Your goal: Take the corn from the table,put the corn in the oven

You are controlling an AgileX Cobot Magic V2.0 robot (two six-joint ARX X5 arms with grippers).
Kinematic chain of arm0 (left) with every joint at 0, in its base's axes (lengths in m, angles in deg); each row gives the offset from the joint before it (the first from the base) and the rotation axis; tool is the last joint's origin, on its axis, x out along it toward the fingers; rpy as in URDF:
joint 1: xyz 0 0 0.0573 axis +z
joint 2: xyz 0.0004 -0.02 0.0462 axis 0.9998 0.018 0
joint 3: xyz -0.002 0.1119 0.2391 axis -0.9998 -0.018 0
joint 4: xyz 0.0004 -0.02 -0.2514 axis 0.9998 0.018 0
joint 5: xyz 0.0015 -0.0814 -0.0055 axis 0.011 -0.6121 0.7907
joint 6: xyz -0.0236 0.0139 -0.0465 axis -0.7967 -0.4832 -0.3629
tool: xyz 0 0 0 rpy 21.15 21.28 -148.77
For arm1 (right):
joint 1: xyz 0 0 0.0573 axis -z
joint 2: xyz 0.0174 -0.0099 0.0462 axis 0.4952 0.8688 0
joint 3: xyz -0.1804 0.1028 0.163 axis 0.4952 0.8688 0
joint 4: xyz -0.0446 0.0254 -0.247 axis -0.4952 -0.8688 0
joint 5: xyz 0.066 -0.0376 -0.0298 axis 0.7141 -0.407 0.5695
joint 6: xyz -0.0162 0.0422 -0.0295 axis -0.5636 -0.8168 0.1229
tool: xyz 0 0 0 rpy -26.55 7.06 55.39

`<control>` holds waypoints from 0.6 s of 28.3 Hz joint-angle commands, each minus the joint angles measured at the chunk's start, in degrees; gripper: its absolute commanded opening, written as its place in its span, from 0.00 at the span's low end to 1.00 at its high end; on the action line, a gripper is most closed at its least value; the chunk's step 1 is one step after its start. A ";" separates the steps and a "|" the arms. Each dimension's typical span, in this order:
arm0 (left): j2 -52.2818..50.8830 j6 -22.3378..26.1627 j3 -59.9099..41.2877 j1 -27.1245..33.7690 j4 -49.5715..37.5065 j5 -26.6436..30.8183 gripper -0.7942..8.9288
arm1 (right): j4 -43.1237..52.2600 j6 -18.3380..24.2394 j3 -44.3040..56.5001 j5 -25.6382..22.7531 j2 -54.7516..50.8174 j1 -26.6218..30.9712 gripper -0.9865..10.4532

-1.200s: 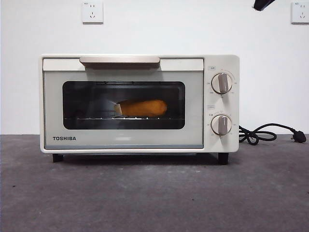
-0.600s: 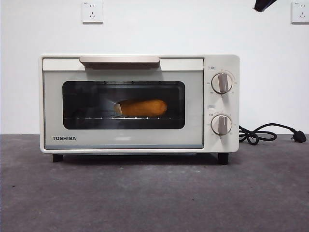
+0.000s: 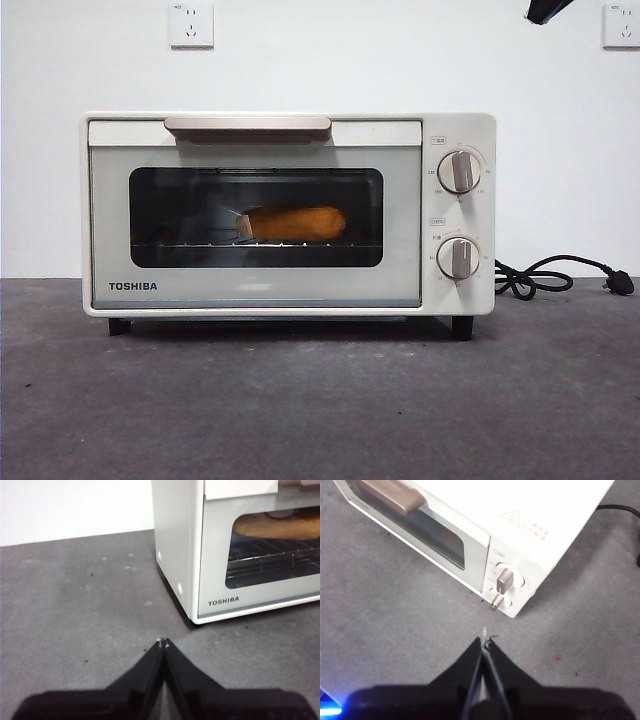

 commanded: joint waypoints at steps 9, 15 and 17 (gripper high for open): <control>2.62 -0.52 -0.59 -0.07 -0.15 0.00 0.08 | 14.19 8.07 2.62 14.69 -3.43 8.02 0.09; 4.39 -0.52 -0.59 -0.07 -0.15 0.00 0.08 | 25.49 4.76 16.13 22.16 -14.16 19.17 0.09; 5.01 -0.52 -0.59 -0.07 -0.17 0.00 0.08 | 28.76 3.56 22.75 22.14 -18.71 22.97 0.09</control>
